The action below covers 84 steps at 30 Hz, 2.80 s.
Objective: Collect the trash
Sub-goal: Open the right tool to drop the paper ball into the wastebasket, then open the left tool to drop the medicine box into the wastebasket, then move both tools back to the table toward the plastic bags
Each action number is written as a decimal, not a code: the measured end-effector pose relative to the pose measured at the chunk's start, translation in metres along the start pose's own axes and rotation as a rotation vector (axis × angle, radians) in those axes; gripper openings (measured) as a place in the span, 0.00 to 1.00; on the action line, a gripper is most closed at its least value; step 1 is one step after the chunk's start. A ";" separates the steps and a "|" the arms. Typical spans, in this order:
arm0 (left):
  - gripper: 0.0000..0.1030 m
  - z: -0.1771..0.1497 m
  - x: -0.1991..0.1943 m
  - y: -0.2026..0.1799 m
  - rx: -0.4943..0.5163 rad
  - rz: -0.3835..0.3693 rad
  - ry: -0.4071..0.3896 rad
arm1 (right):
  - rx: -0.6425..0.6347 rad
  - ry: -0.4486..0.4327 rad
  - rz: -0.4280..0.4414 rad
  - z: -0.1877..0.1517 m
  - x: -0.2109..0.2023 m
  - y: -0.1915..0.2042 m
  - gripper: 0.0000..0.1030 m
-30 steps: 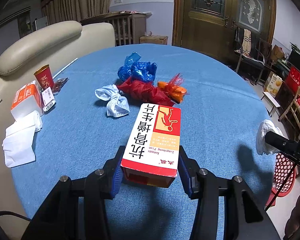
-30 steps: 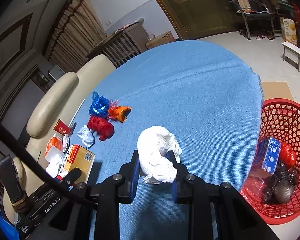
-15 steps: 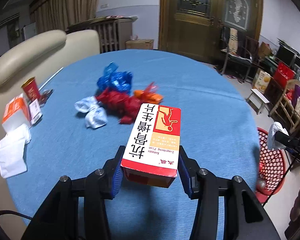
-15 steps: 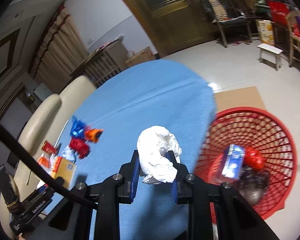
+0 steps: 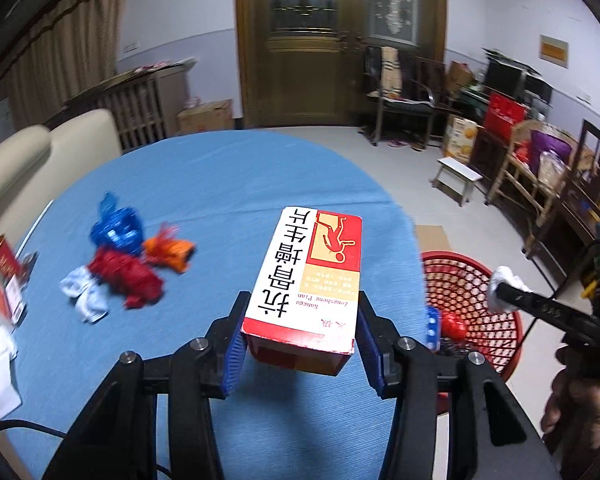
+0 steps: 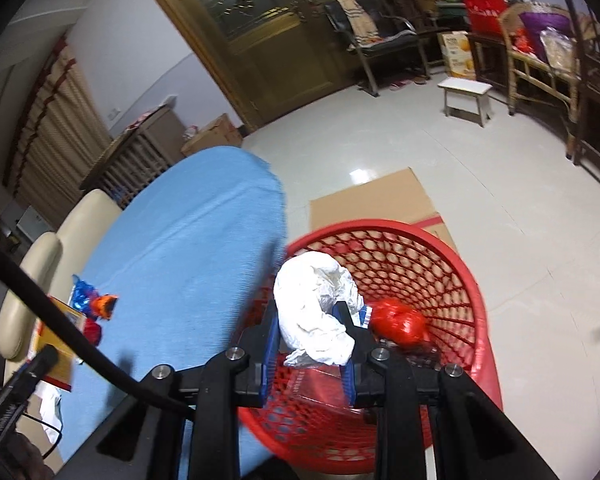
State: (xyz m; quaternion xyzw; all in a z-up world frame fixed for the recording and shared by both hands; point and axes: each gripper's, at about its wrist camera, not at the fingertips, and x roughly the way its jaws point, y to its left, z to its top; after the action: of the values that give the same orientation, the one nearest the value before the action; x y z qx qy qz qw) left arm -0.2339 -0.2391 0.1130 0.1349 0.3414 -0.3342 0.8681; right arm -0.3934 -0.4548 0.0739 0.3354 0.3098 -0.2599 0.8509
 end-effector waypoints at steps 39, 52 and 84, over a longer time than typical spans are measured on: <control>0.49 0.012 0.048 -0.131 0.212 -0.188 0.118 | 0.178 -0.116 -0.042 0.016 -0.042 -0.073 0.78; 0.70 0.014 0.079 -0.155 0.204 -0.203 0.209 | 0.247 -0.136 -0.051 0.016 -0.062 -0.103 0.78; 0.72 -0.043 0.014 0.113 -0.374 0.136 0.126 | -0.067 0.058 0.046 -0.016 -0.008 0.051 0.78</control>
State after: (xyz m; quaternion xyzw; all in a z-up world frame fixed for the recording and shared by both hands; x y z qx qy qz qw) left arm -0.1717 -0.1427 0.0730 0.0145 0.4410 -0.1963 0.8756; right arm -0.3715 -0.4083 0.0914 0.3210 0.3349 -0.2200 0.8581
